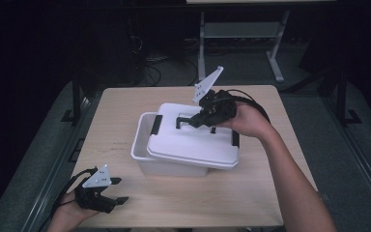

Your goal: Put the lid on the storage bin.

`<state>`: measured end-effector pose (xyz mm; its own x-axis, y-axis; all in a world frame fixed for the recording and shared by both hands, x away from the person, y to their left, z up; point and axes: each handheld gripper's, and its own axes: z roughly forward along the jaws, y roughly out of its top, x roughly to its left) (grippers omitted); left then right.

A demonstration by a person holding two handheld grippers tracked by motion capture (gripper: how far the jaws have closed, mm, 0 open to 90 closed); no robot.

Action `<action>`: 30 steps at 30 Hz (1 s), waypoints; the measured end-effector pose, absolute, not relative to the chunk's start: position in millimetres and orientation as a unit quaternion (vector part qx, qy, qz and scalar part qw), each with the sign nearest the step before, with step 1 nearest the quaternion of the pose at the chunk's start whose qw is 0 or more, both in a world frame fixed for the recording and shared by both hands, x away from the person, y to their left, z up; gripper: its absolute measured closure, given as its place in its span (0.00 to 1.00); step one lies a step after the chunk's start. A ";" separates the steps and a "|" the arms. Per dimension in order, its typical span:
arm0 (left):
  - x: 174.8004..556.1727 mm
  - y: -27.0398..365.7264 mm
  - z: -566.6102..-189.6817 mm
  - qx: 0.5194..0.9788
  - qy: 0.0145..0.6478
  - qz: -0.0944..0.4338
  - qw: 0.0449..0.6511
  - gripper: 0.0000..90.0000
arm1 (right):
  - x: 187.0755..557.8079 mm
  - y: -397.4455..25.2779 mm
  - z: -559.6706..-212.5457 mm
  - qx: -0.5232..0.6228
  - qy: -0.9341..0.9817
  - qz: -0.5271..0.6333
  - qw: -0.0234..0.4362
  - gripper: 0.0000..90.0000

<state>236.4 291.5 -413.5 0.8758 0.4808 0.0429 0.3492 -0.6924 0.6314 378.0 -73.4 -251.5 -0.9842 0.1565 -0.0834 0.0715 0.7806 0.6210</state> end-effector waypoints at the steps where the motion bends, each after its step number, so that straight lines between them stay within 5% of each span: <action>1: 236.3 291.3 -413.6 0.915 0.227 0.103 0.318 0.35 | 379.5 -71.2 -251.9 0.059 0.941 0.326 0.064 0.93; 30: 237.2 298.4 -413.1 0.909 0.234 0.105 0.327 0.34 | 414.1 -21.1 -275.3 0.039 0.947 0.316 0.038 0.93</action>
